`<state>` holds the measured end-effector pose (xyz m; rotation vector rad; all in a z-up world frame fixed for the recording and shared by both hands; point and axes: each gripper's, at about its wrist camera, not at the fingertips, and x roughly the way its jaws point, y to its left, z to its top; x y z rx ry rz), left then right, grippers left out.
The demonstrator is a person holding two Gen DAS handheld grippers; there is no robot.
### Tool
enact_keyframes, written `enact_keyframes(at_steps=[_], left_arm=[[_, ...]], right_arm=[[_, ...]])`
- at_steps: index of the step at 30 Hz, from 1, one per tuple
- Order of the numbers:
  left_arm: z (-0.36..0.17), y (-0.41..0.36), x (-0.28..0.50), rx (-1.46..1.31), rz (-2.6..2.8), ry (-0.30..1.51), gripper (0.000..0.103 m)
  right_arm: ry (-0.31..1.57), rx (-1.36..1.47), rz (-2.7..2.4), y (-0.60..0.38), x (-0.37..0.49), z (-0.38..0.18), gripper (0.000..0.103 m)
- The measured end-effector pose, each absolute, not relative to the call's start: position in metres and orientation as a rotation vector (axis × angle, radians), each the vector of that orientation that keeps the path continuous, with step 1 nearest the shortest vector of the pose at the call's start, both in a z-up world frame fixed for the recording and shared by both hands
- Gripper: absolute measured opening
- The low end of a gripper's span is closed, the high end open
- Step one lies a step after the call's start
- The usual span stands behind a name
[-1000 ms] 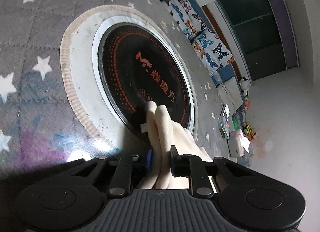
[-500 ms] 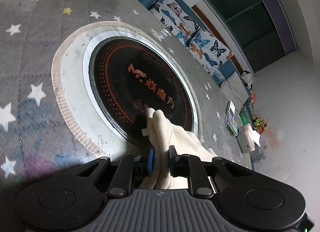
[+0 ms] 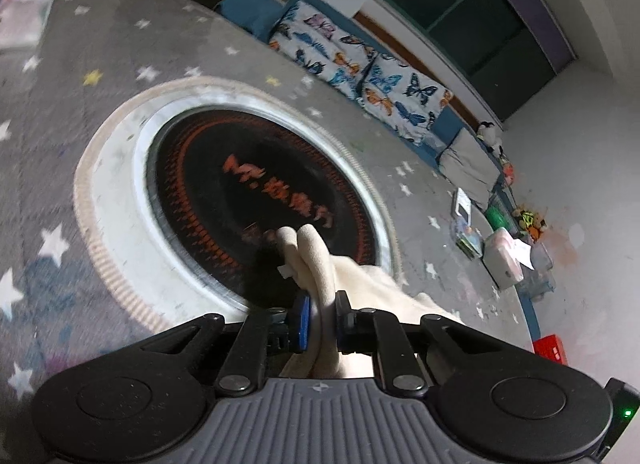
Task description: Fold clothes
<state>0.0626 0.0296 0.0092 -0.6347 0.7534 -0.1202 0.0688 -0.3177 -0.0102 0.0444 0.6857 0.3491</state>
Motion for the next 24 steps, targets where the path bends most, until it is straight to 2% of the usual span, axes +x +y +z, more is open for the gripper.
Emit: enact_keyframes(at_steps=[12,24], left_arm=[[0.043,-0.044,0.103,-0.472,-0.263,0.708,0.012],[0.043,-0.132,0.159,-0.339,-0.365,0.733,0.012]], right_arm=[[0.556,-0.003,0.22,-0.367,0.054,0.044,0.01],[0.563,-0.033,0.054,-0.431,0.08,0.049,0.01]])
